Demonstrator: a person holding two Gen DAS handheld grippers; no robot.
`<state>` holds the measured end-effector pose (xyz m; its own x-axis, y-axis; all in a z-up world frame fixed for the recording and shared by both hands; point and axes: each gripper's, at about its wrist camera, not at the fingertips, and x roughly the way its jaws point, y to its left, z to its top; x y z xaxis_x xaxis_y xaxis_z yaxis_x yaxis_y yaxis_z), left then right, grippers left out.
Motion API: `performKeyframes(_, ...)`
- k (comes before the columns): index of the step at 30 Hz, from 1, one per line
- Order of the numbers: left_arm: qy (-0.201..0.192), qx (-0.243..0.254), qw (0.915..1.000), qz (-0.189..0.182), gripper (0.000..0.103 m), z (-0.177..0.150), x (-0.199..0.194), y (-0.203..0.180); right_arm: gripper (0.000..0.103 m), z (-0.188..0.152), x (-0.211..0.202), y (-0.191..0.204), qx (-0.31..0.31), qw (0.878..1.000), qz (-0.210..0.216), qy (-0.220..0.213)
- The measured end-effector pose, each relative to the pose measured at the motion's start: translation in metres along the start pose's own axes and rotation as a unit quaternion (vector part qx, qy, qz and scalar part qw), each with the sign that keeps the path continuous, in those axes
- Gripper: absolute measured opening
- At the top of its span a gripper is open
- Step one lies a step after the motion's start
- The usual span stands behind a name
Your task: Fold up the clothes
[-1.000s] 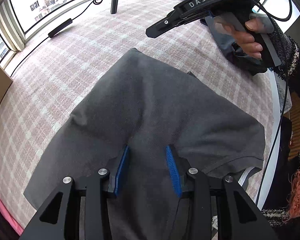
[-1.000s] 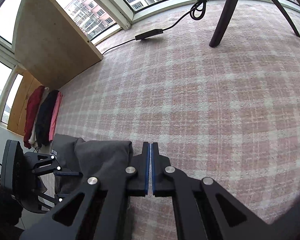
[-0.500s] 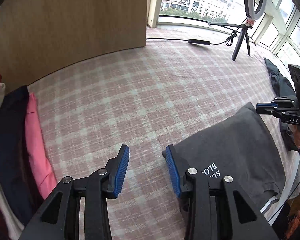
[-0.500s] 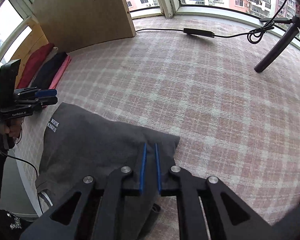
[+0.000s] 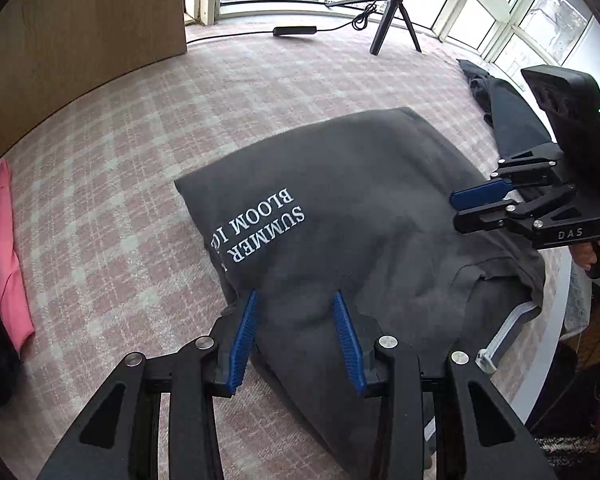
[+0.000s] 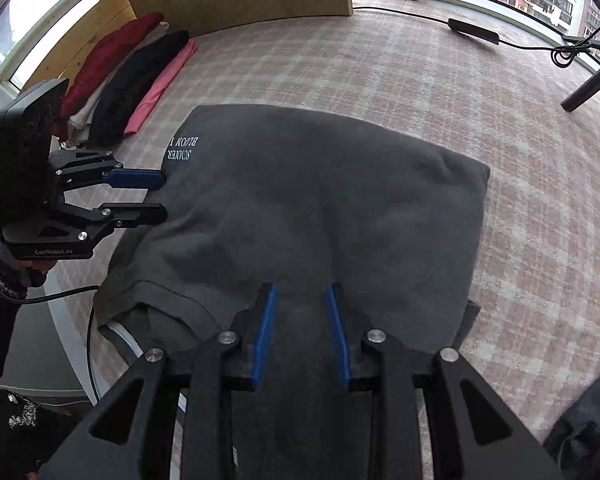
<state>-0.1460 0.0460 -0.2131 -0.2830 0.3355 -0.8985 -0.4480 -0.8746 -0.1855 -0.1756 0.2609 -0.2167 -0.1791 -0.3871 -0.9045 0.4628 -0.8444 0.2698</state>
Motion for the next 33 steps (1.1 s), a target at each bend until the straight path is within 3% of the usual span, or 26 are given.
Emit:
performKeyframes(4, -0.025, -0.003, 0.9994, 0.021, 0.036, -0.016, -0.041, -0.009, 0.031, -0.029, -0.035, -0.004, 0.021, 0.999, -0.012, -0.029)
performKeyframes(8, -0.045, 0.051, 0.9974, -0.025, 0.039, -0.022, -0.052, -0.052, 0.039, -0.043, -0.043, 0.004, 0.023, 0.999, -0.018, -0.044)
performKeyframes(11, -0.007, 0.078, 0.9958, -0.047, 0.039, -0.031, -0.027, -0.07, 0.039, -0.057, -0.028, 0.008, 0.011, 0.999, -0.029, -0.009)
performKeyframes(13, 0.03, 0.083, 0.9954, -0.035, 0.038, -0.048, -0.012, -0.07, 0.039, -0.074, -0.026, 0.007, -0.001, 0.999, -0.048, 0.011)
performKeyframes(18, 0.045, 0.052, 0.9974, -0.021, 0.038, -0.089, -0.042, -0.053, 0.039, -0.108, -0.048, 0.001, 0.012, 0.997, -0.069, 0.022)
performKeyframes(20, 0.033, 0.062, 0.9974, -0.012, 0.038, -0.092, -0.059, -0.057, 0.039, -0.107, -0.064, 0.008, 0.011, 0.997, -0.075, -0.008)
performKeyframes(25, -0.006, 0.134, 0.9901, -0.04, 0.039, -0.073, -0.061, -0.102, 0.039, -0.086, -0.068, 0.052, -0.044, 0.998, 0.008, -0.05)
performKeyframes(27, -0.001, 0.172, 0.9836, -0.054, 0.039, -0.068, -0.044, -0.122, 0.039, -0.081, -0.052, 0.073, -0.092, 0.995, 0.001, -0.035)
performKeyframes(29, 0.021, 0.195, 0.9796, -0.046, 0.038, -0.065, -0.025, -0.132, 0.039, -0.079, -0.033, 0.083, -0.121, 0.992, -0.014, -0.017)
performKeyframes(33, 0.052, 0.189, 0.979, -0.056, 0.032, -0.056, -0.002, -0.125, 0.033, -0.074, -0.011, 0.077, -0.125, 0.992, -0.009, 0.016)
